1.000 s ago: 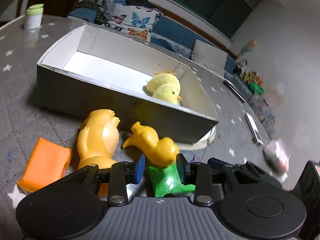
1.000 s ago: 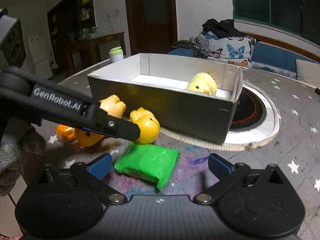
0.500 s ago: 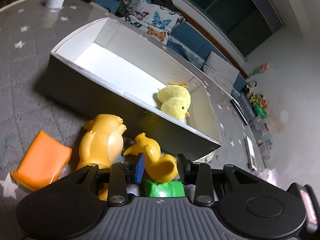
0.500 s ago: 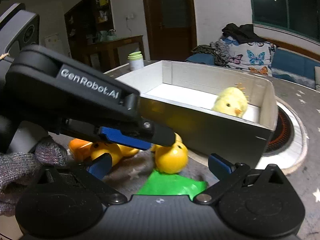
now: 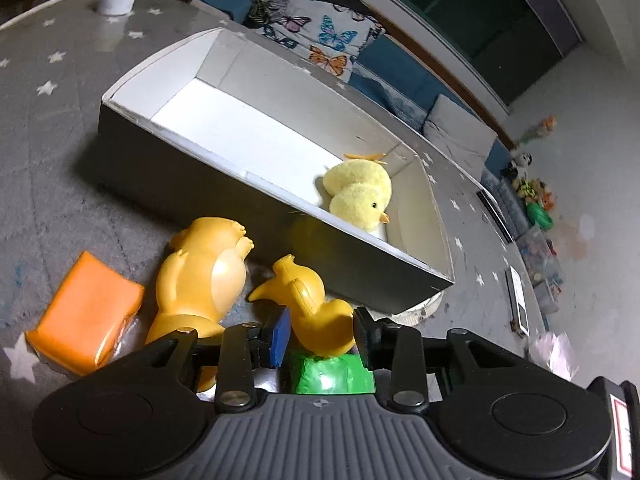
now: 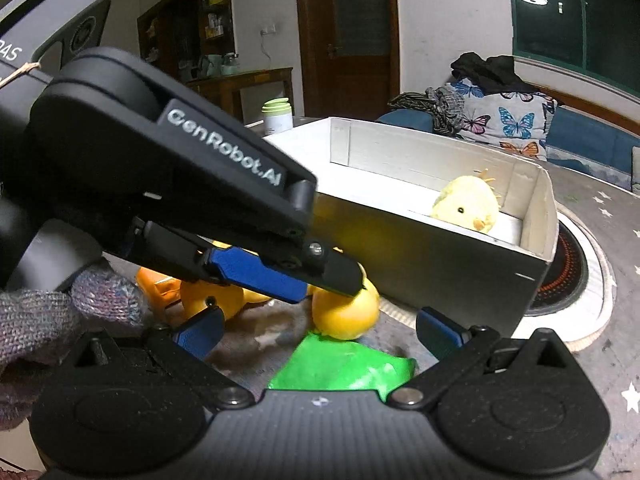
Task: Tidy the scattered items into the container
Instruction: 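Reach the right gripper toward the yellow rubber ducks beside the box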
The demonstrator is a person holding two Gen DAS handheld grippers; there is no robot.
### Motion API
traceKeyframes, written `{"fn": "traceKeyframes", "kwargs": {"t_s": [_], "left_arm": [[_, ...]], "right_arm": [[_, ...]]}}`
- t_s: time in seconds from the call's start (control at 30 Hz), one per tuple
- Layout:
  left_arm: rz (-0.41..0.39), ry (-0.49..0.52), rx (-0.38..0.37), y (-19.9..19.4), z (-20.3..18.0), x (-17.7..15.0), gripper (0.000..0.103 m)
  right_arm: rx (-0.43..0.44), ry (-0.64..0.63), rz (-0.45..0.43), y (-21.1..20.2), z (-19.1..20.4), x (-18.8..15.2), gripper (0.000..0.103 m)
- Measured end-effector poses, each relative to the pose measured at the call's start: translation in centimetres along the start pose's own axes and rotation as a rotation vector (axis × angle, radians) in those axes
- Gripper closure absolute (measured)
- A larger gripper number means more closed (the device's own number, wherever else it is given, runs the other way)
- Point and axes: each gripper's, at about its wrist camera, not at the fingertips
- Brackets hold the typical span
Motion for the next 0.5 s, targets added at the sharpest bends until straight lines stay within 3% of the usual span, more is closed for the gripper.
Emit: {"fn": "traceKeyframes", "kwargs": {"t_s": [0.23, 0.37, 0.5], "left_arm": [[-0.081, 0.056, -0.014, -2.9, 0.9, 0.7, 0.066], [-0.136, 0.119, 0.026, -4.6, 1.7, 0.8, 0.065], [-0.111, 0.191, 0.050, -4.5, 2.0, 0.2, 0.065]], "right_arm": [[-0.012, 0.016, -0.030, -1.3, -0.3, 0.2, 0.000], [0.002, -0.006, -0.059, -2.0, 0.5, 1.0, 0.000], [0.040, -0.030, -0.071, -1.8, 1.6, 1.6, 0.000]]}}
Point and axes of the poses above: each gripper's, at about its wrist camera, not at the fingertips, and y roughly the way its jaws point, z to its left, x to its top, and after that the axes turned 5 degrees about -z, right-handed
